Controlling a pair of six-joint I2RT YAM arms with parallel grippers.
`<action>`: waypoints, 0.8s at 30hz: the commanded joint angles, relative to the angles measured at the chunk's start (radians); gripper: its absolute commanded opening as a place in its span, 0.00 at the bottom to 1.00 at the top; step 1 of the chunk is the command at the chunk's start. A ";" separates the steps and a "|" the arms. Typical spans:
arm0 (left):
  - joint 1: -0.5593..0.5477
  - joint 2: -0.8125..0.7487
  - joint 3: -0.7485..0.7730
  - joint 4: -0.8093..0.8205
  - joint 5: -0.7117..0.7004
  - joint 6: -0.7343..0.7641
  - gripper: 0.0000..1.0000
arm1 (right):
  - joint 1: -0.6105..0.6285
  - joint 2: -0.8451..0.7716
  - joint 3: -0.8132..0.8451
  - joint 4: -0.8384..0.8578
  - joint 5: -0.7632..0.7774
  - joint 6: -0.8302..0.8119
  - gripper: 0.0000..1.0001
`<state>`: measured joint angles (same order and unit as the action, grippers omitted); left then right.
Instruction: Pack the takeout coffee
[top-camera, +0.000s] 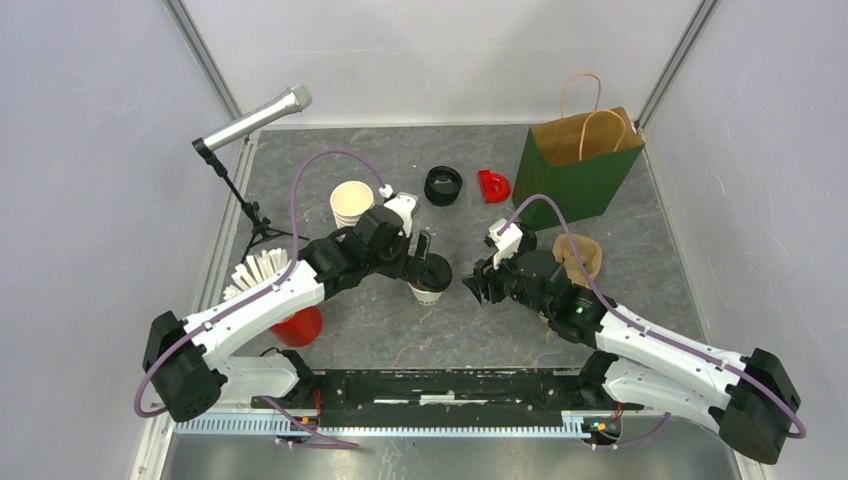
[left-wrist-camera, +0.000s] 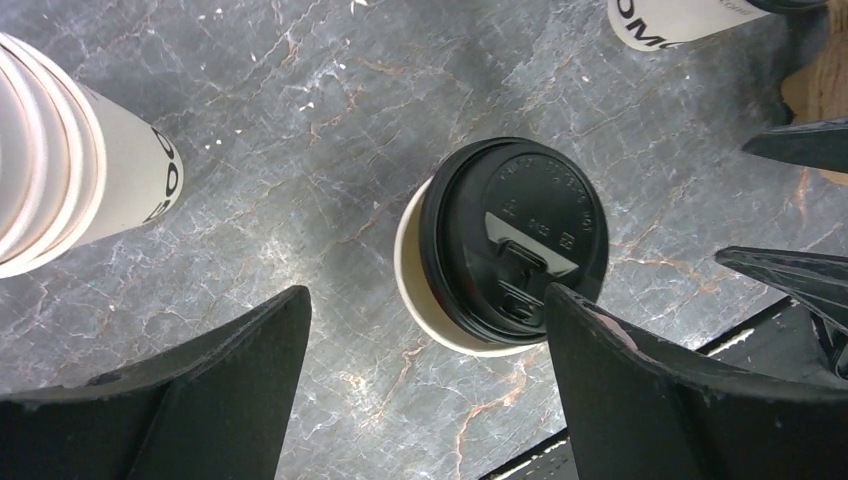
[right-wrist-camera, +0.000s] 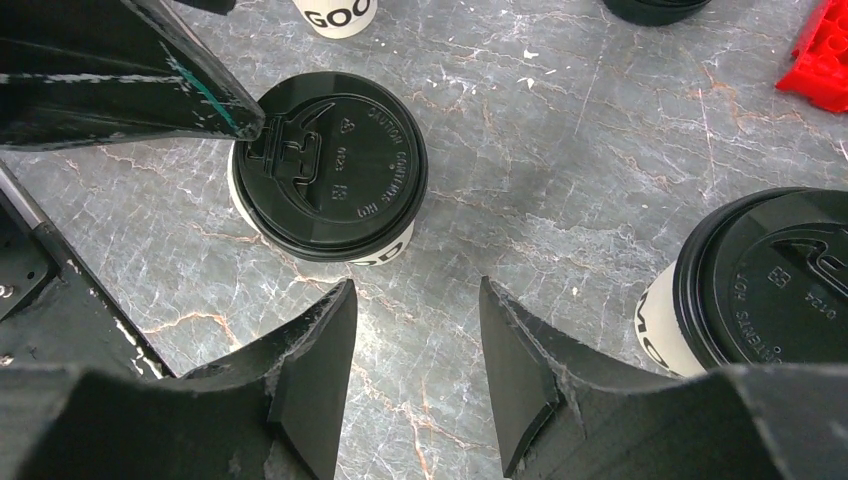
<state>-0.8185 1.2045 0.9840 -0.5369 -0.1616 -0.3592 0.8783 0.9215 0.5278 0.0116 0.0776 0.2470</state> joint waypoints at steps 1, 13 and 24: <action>0.043 0.003 -0.042 0.099 0.063 -0.062 0.91 | -0.004 -0.012 -0.004 0.062 -0.011 0.001 0.55; 0.085 -0.010 -0.124 0.196 0.187 -0.072 0.88 | -0.005 -0.001 -0.004 0.074 -0.016 0.013 0.55; 0.090 -0.021 -0.135 0.187 0.166 -0.058 0.78 | -0.005 0.027 -0.005 0.094 -0.039 0.008 0.55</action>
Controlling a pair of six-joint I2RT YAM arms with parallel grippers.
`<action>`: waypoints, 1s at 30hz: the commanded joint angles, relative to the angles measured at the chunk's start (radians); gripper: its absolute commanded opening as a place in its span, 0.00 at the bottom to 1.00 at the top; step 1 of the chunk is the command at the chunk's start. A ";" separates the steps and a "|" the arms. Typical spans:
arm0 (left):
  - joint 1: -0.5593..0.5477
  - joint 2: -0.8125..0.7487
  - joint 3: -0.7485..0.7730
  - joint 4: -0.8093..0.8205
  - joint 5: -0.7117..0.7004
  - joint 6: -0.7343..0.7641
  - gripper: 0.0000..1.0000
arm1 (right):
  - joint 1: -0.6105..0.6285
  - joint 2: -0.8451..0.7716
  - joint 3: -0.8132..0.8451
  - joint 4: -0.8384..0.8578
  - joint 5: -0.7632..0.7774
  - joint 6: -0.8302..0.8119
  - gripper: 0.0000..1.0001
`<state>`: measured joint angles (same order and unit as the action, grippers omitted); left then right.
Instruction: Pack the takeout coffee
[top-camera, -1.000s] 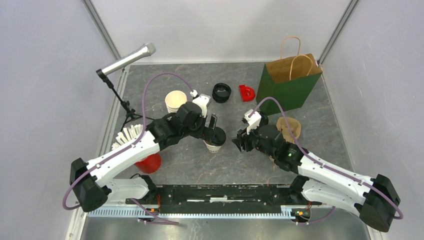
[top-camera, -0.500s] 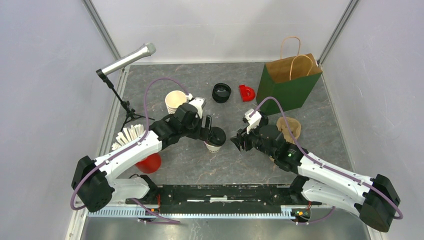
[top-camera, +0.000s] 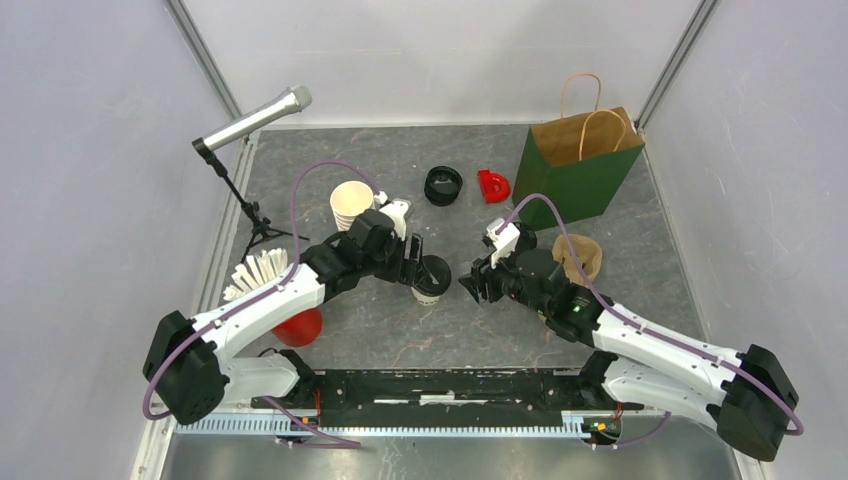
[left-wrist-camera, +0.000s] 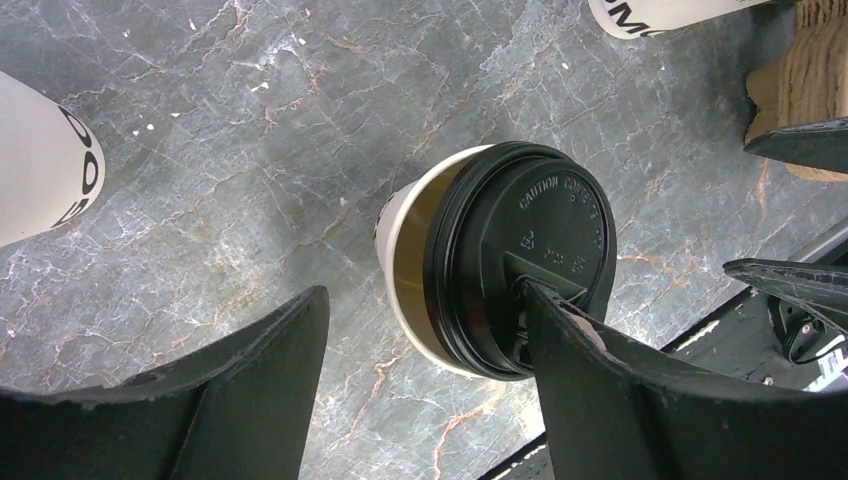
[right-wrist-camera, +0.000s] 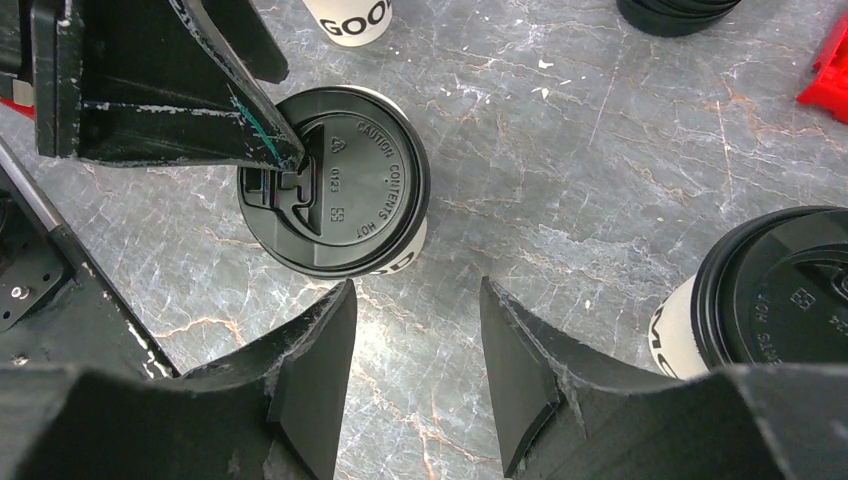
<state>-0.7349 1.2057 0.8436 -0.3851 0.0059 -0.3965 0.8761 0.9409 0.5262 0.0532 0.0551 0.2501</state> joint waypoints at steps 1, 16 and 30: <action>0.006 -0.023 0.010 0.029 -0.002 -0.017 0.76 | -0.003 0.010 -0.005 0.055 -0.019 0.006 0.55; 0.029 0.000 0.045 0.019 -0.050 0.027 0.65 | -0.003 0.038 0.000 0.066 -0.045 -0.011 0.55; 0.047 0.031 0.028 0.069 0.015 0.058 0.51 | -0.006 0.114 0.086 0.093 -0.077 0.000 0.57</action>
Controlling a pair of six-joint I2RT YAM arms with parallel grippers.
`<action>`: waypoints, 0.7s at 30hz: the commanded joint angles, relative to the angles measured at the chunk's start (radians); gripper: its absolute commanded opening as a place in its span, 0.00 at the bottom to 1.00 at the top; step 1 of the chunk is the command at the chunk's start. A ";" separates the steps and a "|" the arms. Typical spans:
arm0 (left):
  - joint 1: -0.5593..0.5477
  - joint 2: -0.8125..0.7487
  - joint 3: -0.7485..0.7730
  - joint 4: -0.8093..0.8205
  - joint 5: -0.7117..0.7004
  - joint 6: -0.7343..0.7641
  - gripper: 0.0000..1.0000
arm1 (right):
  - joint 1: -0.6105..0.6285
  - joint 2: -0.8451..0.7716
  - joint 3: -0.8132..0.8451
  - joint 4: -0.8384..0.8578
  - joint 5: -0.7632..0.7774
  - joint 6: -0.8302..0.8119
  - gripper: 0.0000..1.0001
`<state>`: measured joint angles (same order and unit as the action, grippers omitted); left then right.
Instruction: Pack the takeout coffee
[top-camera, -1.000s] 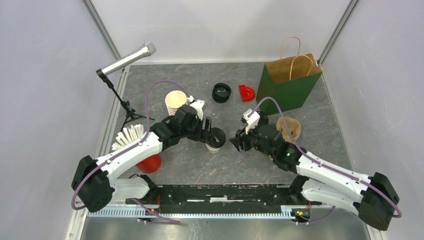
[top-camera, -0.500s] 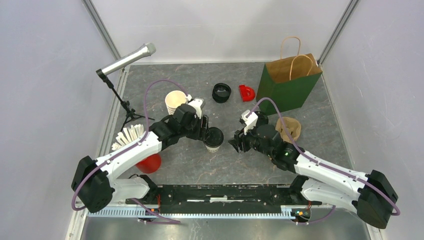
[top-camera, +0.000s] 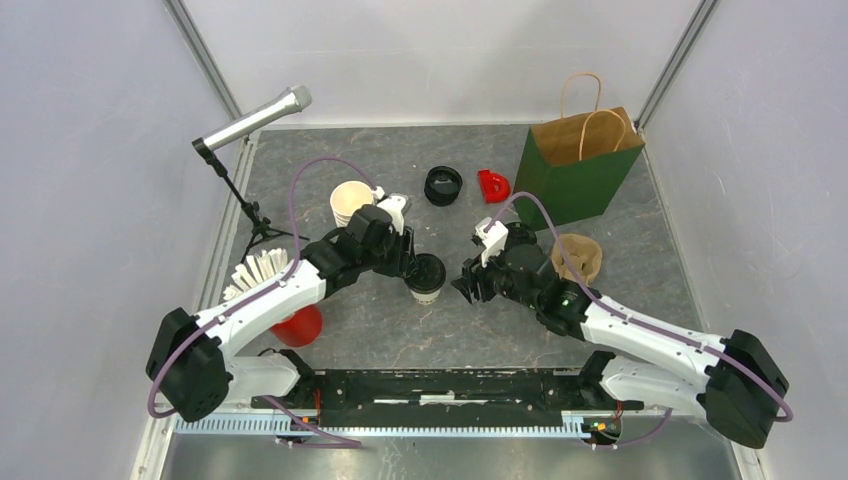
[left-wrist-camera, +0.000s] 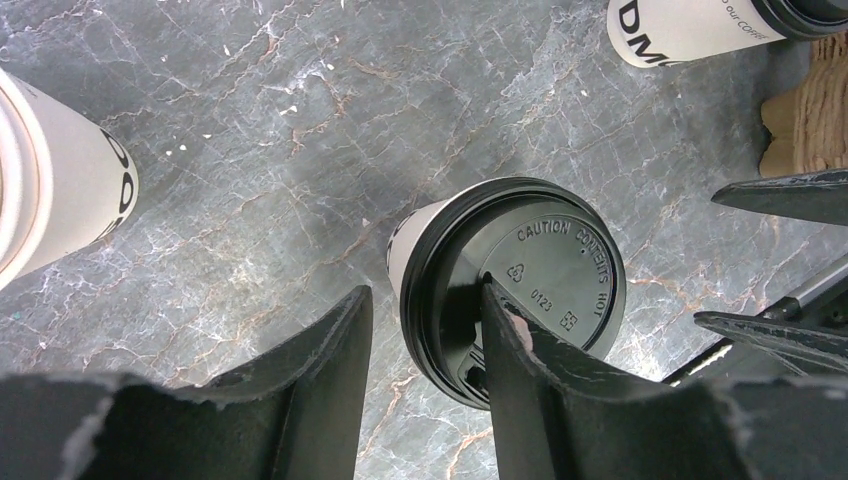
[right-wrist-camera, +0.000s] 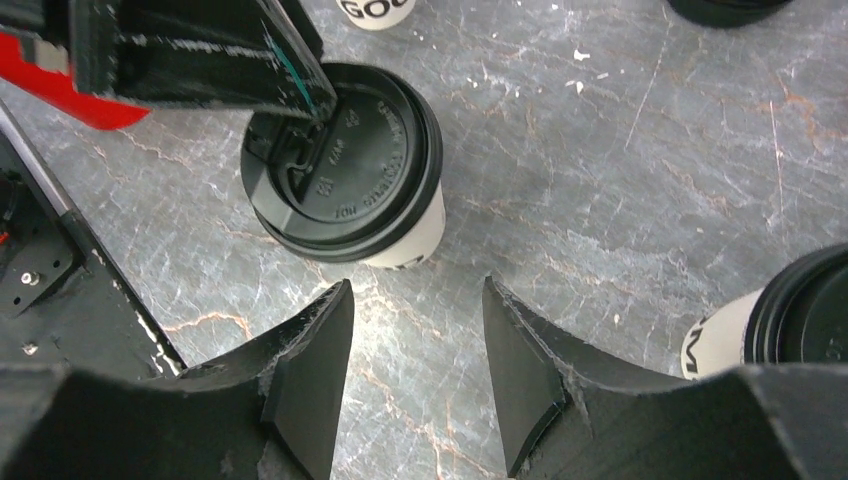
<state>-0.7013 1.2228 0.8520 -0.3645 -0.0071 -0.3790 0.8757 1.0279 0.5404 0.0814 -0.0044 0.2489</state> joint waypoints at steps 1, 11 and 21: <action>0.015 0.014 0.019 0.050 0.030 0.040 0.51 | -0.007 0.041 0.080 0.064 -0.020 0.001 0.57; 0.022 0.030 -0.003 0.074 0.069 0.024 0.50 | -0.027 0.105 0.141 0.083 -0.045 0.008 0.58; 0.022 0.044 -0.050 0.121 0.101 -0.007 0.49 | -0.060 0.196 0.159 0.102 -0.089 0.031 0.58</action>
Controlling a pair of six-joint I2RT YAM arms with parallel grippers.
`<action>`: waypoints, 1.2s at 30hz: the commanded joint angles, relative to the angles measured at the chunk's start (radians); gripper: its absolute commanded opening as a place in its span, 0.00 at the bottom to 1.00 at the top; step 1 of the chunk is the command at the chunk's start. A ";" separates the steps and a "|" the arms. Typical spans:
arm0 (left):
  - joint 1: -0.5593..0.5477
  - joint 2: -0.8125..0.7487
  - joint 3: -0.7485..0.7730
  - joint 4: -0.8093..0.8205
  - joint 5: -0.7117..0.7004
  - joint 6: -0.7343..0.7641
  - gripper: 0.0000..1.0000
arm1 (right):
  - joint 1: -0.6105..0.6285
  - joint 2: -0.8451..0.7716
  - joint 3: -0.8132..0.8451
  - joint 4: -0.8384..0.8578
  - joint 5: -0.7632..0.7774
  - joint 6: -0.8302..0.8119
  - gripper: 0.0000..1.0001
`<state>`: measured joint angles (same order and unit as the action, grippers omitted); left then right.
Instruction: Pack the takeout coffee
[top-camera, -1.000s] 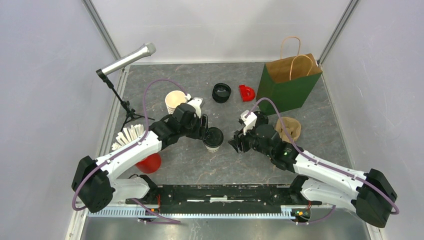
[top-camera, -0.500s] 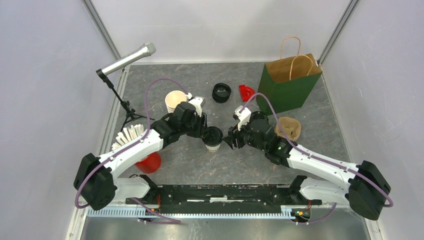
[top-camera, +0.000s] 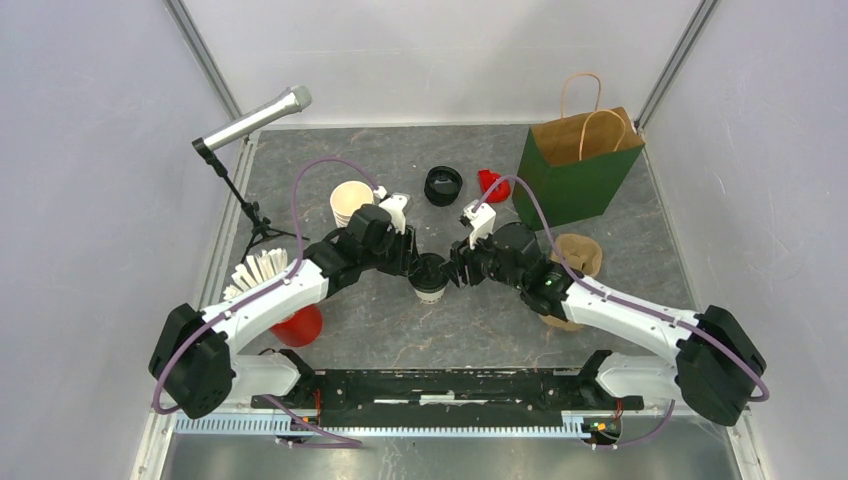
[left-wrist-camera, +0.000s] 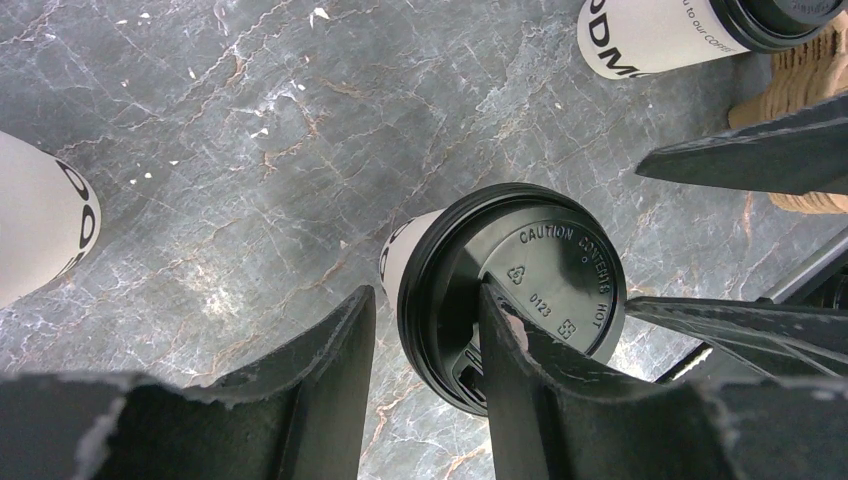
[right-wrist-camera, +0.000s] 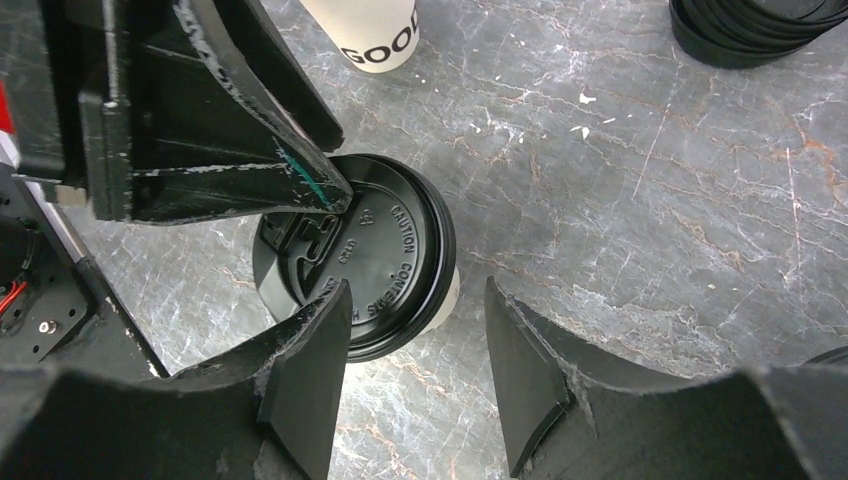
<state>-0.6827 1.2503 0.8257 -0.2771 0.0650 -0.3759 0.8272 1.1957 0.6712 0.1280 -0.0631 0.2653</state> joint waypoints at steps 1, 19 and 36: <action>0.003 0.017 -0.028 0.040 0.035 -0.013 0.49 | -0.015 0.038 0.025 0.059 -0.035 0.014 0.57; 0.005 0.052 -0.122 0.098 0.068 -0.061 0.47 | -0.089 0.114 -0.272 0.277 -0.111 0.127 0.48; 0.004 0.098 -0.139 0.132 0.068 -0.009 0.43 | -0.096 0.108 -0.306 0.331 -0.175 0.217 0.45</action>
<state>-0.6735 1.2964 0.7391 -0.0463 0.1417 -0.4263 0.7254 1.3182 0.3508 0.7788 -0.2134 0.5243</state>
